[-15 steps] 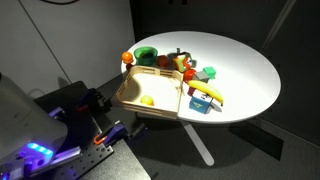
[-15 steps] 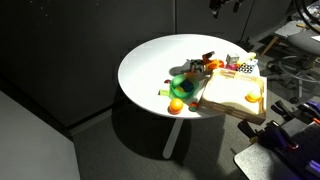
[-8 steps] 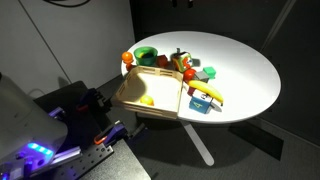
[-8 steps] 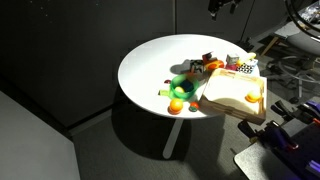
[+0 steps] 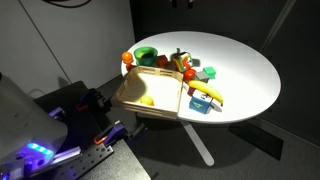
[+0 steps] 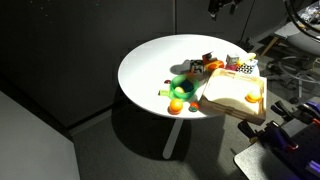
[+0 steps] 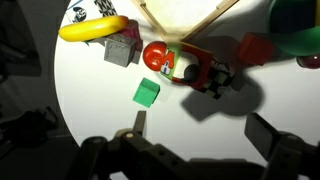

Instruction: Put one square plush toy in the box

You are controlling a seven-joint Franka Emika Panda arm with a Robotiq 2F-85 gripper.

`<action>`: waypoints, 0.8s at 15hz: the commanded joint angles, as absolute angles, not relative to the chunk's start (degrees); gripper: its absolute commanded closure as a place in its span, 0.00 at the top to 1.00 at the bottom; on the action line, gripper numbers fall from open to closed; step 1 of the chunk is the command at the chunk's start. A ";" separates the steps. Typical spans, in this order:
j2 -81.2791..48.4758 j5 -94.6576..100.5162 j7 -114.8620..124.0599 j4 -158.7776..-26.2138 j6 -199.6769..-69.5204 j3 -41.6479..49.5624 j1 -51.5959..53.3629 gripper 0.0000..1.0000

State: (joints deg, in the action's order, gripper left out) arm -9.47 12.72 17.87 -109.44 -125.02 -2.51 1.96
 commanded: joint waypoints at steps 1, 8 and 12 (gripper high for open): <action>-9.68 12.59 17.59 -109.25 -124.57 -1.66 2.80 1.00; -13.51 11.58 16.33 -107.44 -123.49 -1.08 2.45 1.00; -16.01 10.43 13.96 -106.56 -124.12 -0.80 2.08 1.00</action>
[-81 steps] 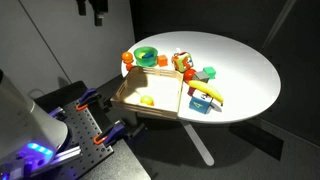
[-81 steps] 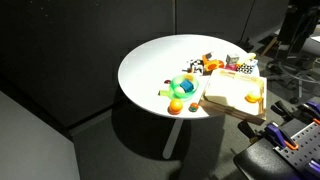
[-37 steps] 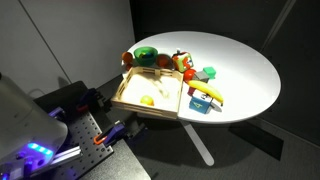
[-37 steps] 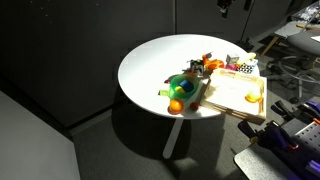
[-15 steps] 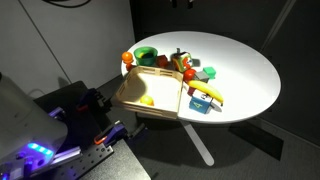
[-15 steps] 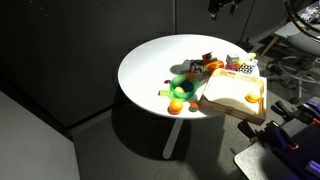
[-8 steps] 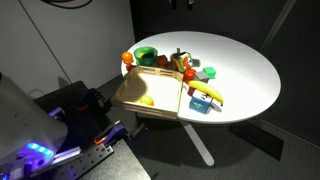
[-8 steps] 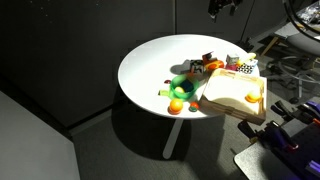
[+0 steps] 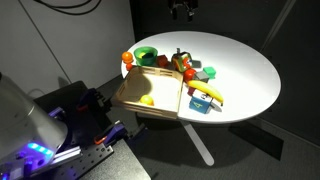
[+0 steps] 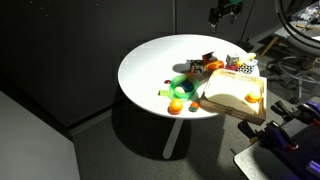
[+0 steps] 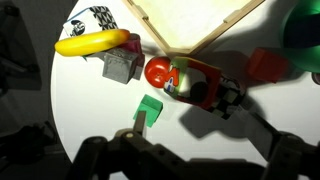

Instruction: Put one square plush toy in the box

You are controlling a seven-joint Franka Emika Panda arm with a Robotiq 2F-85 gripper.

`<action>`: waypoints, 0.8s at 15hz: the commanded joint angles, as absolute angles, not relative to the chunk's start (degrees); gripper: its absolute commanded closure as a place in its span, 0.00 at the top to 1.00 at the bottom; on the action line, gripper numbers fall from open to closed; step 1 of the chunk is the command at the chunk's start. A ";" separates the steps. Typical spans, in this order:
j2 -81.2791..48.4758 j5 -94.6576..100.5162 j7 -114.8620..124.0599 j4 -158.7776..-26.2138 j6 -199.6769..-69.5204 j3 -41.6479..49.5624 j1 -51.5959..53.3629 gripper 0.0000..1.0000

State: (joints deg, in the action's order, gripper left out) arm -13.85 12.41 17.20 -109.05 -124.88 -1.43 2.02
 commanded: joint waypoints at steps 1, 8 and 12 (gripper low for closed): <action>-16.63 10.15 13.28 -106.30 -124.21 -0.75 2.05 1.00; -22.11 9.26 8.89 -103.65 -127.37 -0.53 1.84 1.00; -25.47 8.04 6.09 -101.41 -128.32 -0.68 1.60 1.00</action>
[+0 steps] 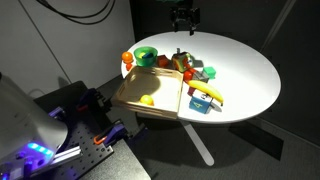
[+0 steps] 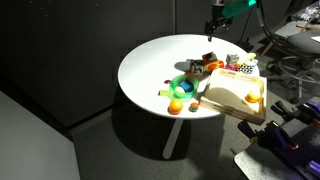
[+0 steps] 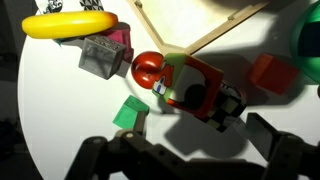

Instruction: Put one square plush toy in the box

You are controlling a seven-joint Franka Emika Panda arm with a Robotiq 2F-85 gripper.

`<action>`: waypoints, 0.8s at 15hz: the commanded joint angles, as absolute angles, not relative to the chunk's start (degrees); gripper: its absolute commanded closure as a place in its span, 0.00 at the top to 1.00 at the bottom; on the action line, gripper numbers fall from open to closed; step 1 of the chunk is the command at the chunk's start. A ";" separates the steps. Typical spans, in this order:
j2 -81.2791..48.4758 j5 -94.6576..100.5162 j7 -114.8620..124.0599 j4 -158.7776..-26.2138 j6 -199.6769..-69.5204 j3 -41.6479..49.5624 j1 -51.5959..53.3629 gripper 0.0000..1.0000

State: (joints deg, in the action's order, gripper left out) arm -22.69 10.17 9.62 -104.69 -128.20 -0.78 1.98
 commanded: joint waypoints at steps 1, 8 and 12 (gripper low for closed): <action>-26.32 7.63 5.35 -100.82 -128.35 -0.73 1.50 1.00; -32.07 4.98 0.91 -96.61 -127.34 -0.88 0.59 1.00; -35.20 5.26 1.79 -94.83 -127.67 -0.25 0.93 1.00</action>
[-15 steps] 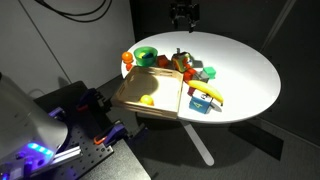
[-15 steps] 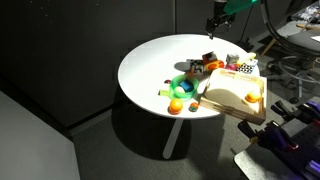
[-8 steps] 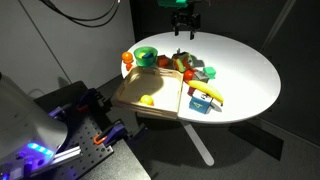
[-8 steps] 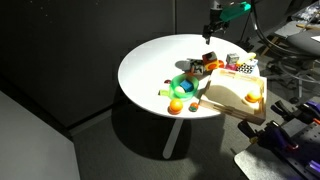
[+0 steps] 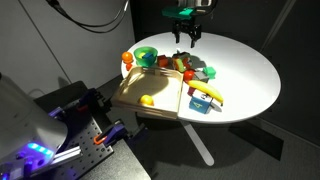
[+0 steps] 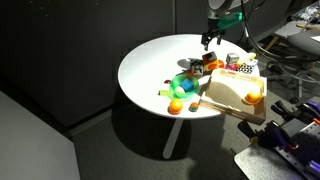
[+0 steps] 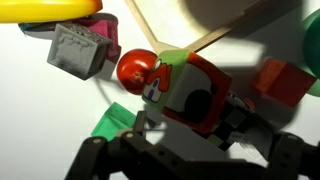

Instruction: Put one square plush toy in the box

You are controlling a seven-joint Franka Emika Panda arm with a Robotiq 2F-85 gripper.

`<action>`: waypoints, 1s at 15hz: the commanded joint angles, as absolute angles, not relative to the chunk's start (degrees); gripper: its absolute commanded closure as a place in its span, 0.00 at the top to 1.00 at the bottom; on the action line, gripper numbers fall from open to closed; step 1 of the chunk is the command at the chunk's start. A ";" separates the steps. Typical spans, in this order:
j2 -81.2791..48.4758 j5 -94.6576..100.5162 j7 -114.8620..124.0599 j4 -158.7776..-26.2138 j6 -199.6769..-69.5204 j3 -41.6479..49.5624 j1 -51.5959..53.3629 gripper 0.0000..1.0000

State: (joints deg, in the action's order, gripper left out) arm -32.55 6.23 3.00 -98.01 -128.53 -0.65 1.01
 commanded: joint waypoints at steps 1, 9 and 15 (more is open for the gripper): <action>-35.98 5.45 2.16 -94.37 -127.75 -0.01 1.04 1.00; -41.32 5.82 2.50 -90.75 -126.40 1.05 1.20 1.00; -43.81 5.93 3.67 -88.28 -124.44 1.64 1.61 0.66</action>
State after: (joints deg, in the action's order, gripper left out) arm -42.27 6.23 3.03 -91.45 -127.29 0.82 1.04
